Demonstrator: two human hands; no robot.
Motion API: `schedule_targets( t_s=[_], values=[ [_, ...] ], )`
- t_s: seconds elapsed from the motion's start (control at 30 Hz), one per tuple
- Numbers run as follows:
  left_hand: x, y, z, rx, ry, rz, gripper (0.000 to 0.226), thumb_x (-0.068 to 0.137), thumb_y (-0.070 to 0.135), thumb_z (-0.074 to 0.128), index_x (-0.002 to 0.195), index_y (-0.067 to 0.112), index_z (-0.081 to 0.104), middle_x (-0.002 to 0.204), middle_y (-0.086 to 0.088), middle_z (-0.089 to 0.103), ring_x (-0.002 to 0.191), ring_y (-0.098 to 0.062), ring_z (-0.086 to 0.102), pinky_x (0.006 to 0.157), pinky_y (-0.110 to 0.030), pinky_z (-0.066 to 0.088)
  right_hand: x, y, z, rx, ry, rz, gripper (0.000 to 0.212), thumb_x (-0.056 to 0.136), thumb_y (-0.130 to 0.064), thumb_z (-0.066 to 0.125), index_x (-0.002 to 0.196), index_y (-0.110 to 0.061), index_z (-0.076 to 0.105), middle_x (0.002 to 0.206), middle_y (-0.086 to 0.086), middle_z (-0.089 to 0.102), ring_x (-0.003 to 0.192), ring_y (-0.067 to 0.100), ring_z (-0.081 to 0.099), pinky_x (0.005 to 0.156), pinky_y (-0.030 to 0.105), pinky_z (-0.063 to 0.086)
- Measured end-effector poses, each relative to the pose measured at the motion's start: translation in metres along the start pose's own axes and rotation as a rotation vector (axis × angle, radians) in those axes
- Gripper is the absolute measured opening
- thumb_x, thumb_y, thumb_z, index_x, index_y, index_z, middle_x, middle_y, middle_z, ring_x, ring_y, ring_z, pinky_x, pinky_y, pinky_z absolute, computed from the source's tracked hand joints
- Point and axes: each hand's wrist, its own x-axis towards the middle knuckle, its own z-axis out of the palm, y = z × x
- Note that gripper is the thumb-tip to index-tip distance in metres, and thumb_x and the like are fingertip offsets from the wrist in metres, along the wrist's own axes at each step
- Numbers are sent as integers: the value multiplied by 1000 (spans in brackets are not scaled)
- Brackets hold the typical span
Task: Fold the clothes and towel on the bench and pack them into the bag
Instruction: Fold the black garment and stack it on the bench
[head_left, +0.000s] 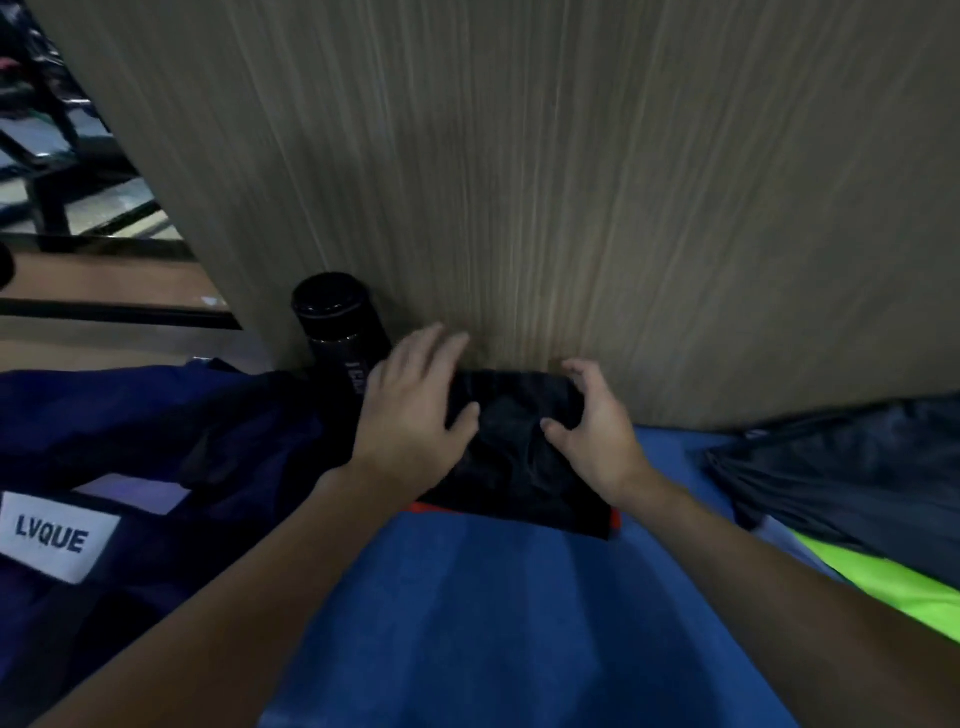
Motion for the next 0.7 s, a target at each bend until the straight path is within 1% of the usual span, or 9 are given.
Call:
schedule_targets(
  t_s=[0.07, 0.17, 0.23, 0.33, 0.47, 0.5, 0.57, 0.63, 0.7],
  values=[
    [-11, -8, 20, 114, -150, 94, 63, 95, 50, 34, 151, 22, 37, 161, -5, 29, 150, -24, 20, 121, -47, 19, 3, 12, 5, -419, -101, -20, 53, 89, -22, 67, 136, -23, 44, 131, 1, 52, 124, 21, 47, 106, 41, 37],
    [-31, -22, 39, 166, -329, 70, 74, 91, 60, 9, 156, 29, 27, 166, -2, 14, 153, -18, 4, 124, -39, 7, -7, 19, 7, -776, 19, -203, 42, 96, -37, 48, 134, -20, 54, 148, 6, 42, 140, 25, 33, 114, 46, 23],
    [-39, -28, 43, 174, -362, 42, 76, 89, 62, 4, 157, 32, 19, 166, -1, 6, 153, -18, -2, 124, -38, 5, -18, 18, 10, -752, -19, -372, 54, 100, -45, 29, 138, -16, 53, 156, 9, 35, 147, 24, 25, 120, 45, 17],
    [-42, -27, 39, 257, -395, 36, 80, 87, 61, 4, 158, 26, 16, 166, -4, 8, 154, -20, 2, 124, -40, 9, -32, 19, 18, -818, -331, -320, 75, 94, -62, -1, 155, -24, 23, 165, 4, 3, 151, 17, -6, 123, 41, -4],
    [-27, -16, 30, 296, -276, 143, 76, 87, 47, 26, 147, 3, 43, 153, -17, 41, 144, -29, 36, 116, -44, 28, -33, 28, 22, -869, -441, -194, 83, 82, -68, -15, 156, -33, -3, 163, -1, -18, 148, 15, -22, 120, 43, -12],
    [-22, -13, 31, 274, -243, 191, 73, 89, 44, 26, 148, 5, 41, 154, -13, 40, 145, -26, 35, 118, -42, 26, -31, 29, 22, -872, -455, -189, 82, 83, -70, -13, 155, -33, -5, 162, -1, -20, 147, 15, -23, 120, 43, -13],
    [-13, -9, 36, 226, -286, 217, 75, 92, 49, 13, 156, 13, 26, 163, -5, 24, 152, -17, 16, 124, -36, 9, -30, 29, 22, -882, -476, -184, 76, 87, -67, -7, 155, -34, -6, 162, -3, -22, 147, 14, -25, 120, 43, -13],
    [-13, -13, 46, 225, -401, 159, 84, 87, 60, -2, 159, 19, 12, 167, -4, 7, 153, -14, -1, 124, -33, -1, -30, 30, 22, -865, -486, -157, 76, 86, -69, -6, 154, -36, -6, 162, -2, -22, 147, 14, -25, 120, 43, -13],
    [-16, -20, 55, 252, -470, 75, 91, 81, 68, -7, 159, 22, 6, 167, -7, -3, 153, -17, -6, 124, -34, -1, -31, 33, 22, -850, -486, -132, 82, 79, -72, -12, 154, -40, -8, 161, 0, -23, 147, 15, -25, 120, 43, -13]
  ],
)
